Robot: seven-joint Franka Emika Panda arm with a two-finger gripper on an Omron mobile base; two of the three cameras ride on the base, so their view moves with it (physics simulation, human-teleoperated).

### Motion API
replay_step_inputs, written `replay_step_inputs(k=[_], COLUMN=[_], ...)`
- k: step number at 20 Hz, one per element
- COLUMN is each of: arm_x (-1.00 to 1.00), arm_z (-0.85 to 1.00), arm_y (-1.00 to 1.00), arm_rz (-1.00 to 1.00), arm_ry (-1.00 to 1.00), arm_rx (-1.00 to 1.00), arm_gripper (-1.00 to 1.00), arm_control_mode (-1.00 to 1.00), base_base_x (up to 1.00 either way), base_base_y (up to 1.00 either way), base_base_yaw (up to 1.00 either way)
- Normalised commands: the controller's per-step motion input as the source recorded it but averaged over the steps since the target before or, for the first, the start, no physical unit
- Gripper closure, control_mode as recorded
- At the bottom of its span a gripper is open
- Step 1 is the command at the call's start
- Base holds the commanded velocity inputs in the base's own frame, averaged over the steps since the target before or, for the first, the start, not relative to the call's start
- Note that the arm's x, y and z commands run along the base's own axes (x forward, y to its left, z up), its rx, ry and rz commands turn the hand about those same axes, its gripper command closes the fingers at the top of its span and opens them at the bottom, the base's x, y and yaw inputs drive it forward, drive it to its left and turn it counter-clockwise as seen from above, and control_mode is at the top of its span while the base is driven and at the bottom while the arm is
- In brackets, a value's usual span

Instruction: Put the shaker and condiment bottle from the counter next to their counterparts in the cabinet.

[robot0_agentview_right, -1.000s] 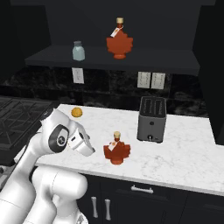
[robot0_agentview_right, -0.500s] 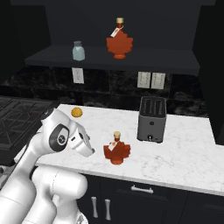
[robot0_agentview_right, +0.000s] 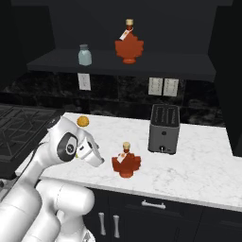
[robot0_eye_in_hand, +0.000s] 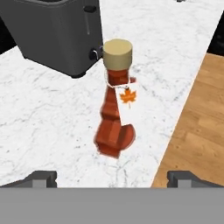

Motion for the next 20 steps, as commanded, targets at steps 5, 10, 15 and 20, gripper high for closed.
replay_step_inputs(k=[5, 10, 15, 20], arm_x=[0.37, 0.12, -0.02, 0.00], arm_z=[-0.11, -0.23, -0.02, -0.11], arm_y=[-0.07, -0.35, -0.10, -0.16], arm_rz=[-0.06, -0.15, -0.01, -0.01], arm_ry=[0.00, -0.01, 0.00, 0.00], arm_rx=[0.00, 0.00, 0.01, 0.00], arm_gripper=[-1.00, -1.00, -1.00, -1.00], arm_control_mode=[-1.00, -1.00, -1.00, -1.00], base_base_x=[0.00, 0.00, 0.00, 0.00], base_base_y=[0.00, 0.00, 0.00, 0.00], base_base_yaw=[0.00, 0.00, 0.00, 0.00])
